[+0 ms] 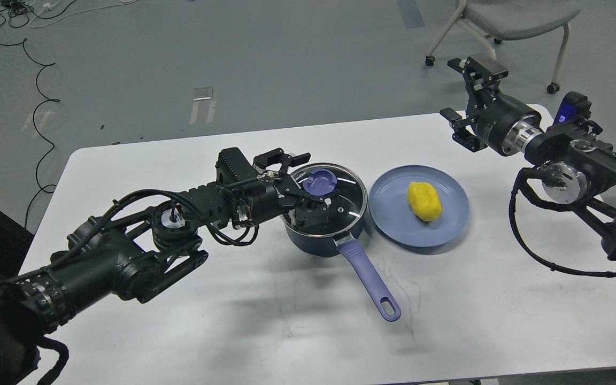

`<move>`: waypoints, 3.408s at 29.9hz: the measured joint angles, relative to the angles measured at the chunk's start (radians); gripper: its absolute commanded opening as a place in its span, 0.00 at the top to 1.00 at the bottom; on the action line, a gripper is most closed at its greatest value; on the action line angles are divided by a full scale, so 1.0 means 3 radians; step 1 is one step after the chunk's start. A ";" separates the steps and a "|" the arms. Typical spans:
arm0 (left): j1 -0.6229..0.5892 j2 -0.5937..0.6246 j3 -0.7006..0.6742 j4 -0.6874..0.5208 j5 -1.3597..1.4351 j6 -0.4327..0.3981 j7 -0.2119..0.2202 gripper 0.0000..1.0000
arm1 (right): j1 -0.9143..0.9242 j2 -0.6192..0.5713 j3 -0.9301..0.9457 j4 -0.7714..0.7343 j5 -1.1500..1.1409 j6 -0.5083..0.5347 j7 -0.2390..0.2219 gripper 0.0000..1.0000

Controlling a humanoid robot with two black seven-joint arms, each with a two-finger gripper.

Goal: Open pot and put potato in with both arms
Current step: 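Close the left gripper on the blue knob of the glass lid, then lift the glass lid off the pot and lower it beside the pot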

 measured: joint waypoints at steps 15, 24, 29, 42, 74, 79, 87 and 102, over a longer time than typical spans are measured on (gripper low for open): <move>-0.0004 0.0004 0.0020 0.0039 -0.0019 -0.0020 -0.0087 0.48 | -0.0015 0.0003 -0.0023 -0.0005 -0.0002 0.0000 0.0010 0.00; -0.0023 0.0004 0.0102 0.0085 -0.0028 -0.0020 -0.0098 0.66 | -0.0024 0.0001 -0.0028 -0.0010 -0.0010 -0.0015 0.0014 0.00; -0.0044 0.0011 0.0104 0.0078 -0.0041 -0.0022 -0.0187 0.68 | -0.0025 0.0001 -0.0028 -0.0011 -0.0011 -0.0026 0.0015 0.00; -0.0397 0.0347 0.0094 -0.0239 -0.0375 -0.0023 -0.0237 0.76 | 0.0077 0.0010 -0.0031 -0.0004 -0.0010 -0.0033 0.0016 0.00; 0.0673 0.1491 0.0153 0.0003 -0.0832 0.0616 -0.0315 0.83 | 0.0257 0.0046 -0.0130 -0.0046 -0.0019 -0.0046 0.0021 0.00; 0.0727 0.1341 0.0154 0.0126 -0.0842 0.0623 -0.0311 0.82 | 0.0252 0.0026 -0.0130 -0.0044 -0.0015 -0.0047 0.0021 0.00; 0.0776 0.1187 0.0157 0.0386 -0.0898 0.0623 -0.0311 0.74 | 0.0219 0.0021 -0.0125 -0.0042 -0.0015 -0.0046 0.0021 0.00; 0.0954 0.1192 0.0154 0.0444 -0.0953 0.0723 -0.0454 0.18 | 0.0205 0.0015 -0.0124 -0.0046 -0.0015 -0.0044 0.0021 0.00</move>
